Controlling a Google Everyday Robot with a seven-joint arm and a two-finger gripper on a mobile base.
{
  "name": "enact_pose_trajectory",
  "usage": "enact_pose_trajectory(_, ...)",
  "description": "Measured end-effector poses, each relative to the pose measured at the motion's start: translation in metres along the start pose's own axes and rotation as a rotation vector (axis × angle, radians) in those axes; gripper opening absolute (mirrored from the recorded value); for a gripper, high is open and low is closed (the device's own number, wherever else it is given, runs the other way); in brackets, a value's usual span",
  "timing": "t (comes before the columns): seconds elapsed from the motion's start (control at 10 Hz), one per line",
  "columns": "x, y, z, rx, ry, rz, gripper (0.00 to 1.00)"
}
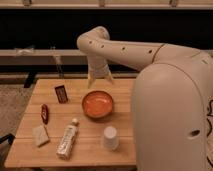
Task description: Place the ceramic cup over the eraser
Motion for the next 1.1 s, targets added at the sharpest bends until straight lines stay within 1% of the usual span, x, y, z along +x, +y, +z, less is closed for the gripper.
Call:
enact_pose_trajectory(0.1,0.005,0.006,0.000,-0.006,-0.025,-0.024,0.80)
enact_pose_trajectory(0.2,0.016,0.009,0.006,-0.012,-0.044,-0.044,0.80)
enact_pose_trajectory(0.4,0.031,0.006,0.025,-0.035,-0.062,-0.057,0.80)
enact_pose_trajectory(0.5,0.040,0.000,0.033,-0.047,-0.071,-0.061,0.80)
enact_pose_trajectory(0.6,0.049,-0.005,0.039,-0.060,-0.080,-0.062,0.80)
enact_pose_trajectory(0.8,0.066,-0.006,0.048,-0.082,-0.093,-0.067,0.80)
enact_pose_trajectory(1.0,0.086,-0.006,0.054,-0.088,-0.100,-0.057,0.80)
enact_pose_trajectory(1.1,0.100,-0.002,0.059,-0.087,-0.105,-0.057,0.80)
